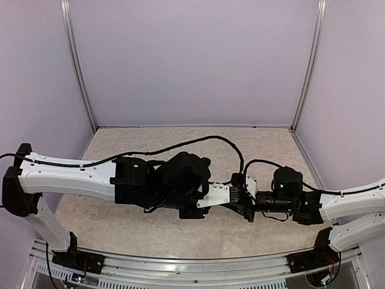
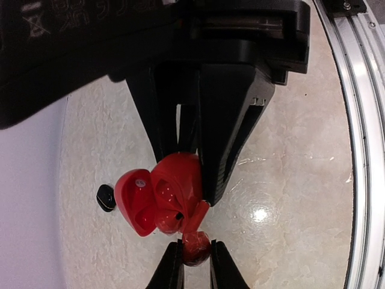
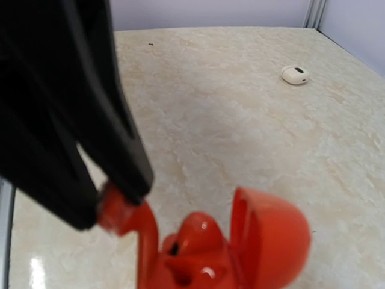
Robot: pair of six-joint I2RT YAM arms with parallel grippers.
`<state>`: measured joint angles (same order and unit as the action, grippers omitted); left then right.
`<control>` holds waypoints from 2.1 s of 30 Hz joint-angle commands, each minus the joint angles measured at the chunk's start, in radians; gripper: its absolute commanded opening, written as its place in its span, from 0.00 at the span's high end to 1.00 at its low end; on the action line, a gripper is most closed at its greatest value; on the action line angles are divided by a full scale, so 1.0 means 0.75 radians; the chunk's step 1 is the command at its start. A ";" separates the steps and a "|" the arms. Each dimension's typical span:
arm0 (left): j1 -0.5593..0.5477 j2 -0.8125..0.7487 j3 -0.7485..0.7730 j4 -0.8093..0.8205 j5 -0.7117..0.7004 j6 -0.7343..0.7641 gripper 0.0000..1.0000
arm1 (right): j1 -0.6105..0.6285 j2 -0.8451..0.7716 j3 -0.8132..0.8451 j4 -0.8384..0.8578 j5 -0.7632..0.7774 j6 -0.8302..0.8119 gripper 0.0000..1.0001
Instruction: Insert the wireless bluetooth earbuds into the charging case
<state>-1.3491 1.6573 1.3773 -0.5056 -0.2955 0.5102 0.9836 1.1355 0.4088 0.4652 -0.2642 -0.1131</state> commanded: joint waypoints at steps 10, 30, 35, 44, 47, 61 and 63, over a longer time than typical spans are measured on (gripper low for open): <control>0.000 -0.059 0.061 0.003 -0.038 -0.002 0.85 | 0.015 0.020 0.038 0.006 -0.002 -0.015 1.00; -0.002 -0.079 0.051 -0.006 -0.033 0.003 0.85 | 0.015 0.027 0.044 0.004 -0.011 -0.027 1.00; -0.007 -0.060 0.047 -0.015 -0.044 0.009 0.84 | 0.018 0.006 0.037 0.007 -0.028 -0.027 1.00; -0.012 -0.040 0.055 -0.034 -0.070 0.015 0.84 | 0.027 -0.002 0.042 0.008 -0.034 -0.031 1.00; -0.016 -0.036 0.052 -0.039 -0.073 0.021 0.84 | 0.026 -0.003 0.044 0.008 -0.034 -0.029 1.00; -0.022 -0.009 0.051 -0.047 -0.078 0.038 0.84 | 0.028 -0.005 0.046 0.004 -0.036 -0.027 1.00; -0.023 -0.009 0.050 -0.047 -0.070 0.040 0.84 | 0.027 -0.004 0.046 0.005 -0.034 -0.029 1.00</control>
<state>-1.3582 1.6375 1.3941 -0.5323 -0.3489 0.5270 0.9886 1.1492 0.4145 0.4625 -0.2775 -0.1310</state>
